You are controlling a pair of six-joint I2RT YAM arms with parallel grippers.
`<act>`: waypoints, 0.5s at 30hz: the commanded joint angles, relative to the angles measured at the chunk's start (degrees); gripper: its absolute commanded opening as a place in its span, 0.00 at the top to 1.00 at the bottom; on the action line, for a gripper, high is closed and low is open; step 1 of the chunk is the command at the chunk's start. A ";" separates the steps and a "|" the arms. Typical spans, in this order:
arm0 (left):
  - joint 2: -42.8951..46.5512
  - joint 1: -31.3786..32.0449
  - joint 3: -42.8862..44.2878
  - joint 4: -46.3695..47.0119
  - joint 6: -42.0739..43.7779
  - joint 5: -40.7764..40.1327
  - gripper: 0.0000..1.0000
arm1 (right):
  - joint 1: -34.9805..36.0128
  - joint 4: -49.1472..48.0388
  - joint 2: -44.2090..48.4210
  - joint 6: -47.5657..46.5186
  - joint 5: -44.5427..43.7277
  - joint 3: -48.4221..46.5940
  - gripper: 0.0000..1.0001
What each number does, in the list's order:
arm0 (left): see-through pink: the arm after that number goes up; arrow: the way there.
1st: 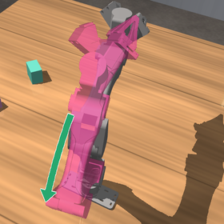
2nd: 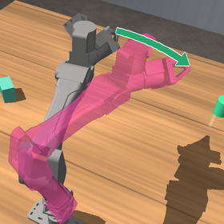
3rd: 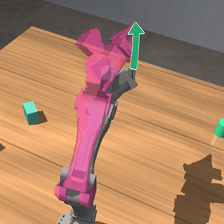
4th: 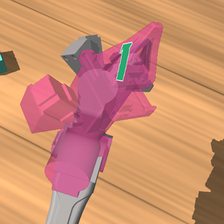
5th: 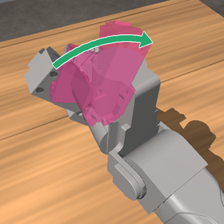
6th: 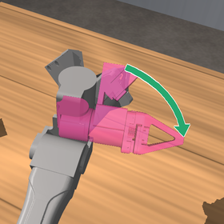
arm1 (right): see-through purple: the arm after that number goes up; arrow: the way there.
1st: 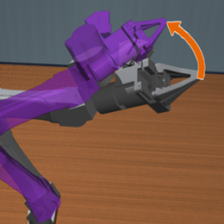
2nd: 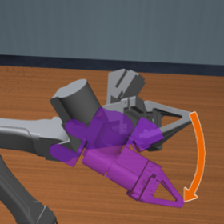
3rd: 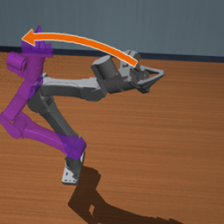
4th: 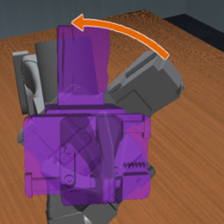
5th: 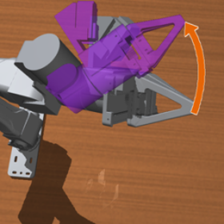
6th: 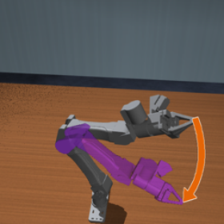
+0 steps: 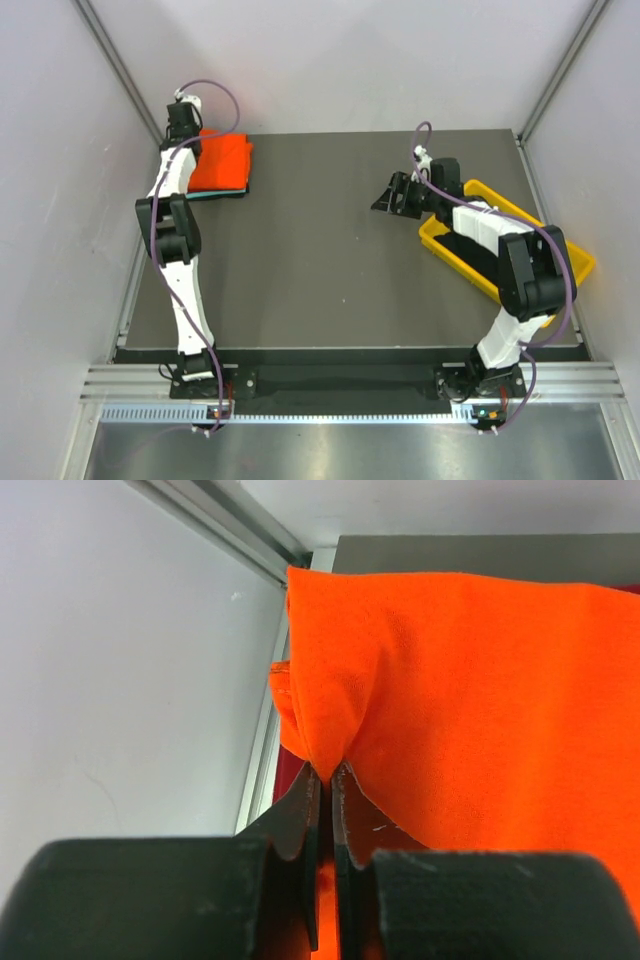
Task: Fold and stack the t-shirts
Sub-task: Neatly place the folded tshirt to the corner
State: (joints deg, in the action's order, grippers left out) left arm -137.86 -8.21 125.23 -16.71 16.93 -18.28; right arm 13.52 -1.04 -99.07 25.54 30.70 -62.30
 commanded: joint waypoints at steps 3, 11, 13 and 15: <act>-0.30 -1.20 0.89 2.73 -1.46 -4.47 0.72 | 0.72 -2.30 -0.25 -1.11 0.59 -1.24 0.27; 3.30 -1.11 0.81 -0.94 -7.14 -8.88 0.47 | 0.90 -1.16 0.45 -1.37 -0.02 -1.77 0.27; 4.79 -1.11 0.02 -4.72 -10.76 -3.10 0.49 | 0.98 -0.81 0.80 -1.72 -0.37 -1.77 0.27; 5.84 -1.02 -1.12 -6.74 -15.60 1.47 0.53 | 0.98 -0.46 1.15 -1.90 -0.72 -1.60 0.26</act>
State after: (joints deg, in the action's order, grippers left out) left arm -137.71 -8.97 124.99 -19.88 8.93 -22.83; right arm 13.72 -0.78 -99.09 25.28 30.63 -62.30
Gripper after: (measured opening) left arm 0.480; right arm 0.735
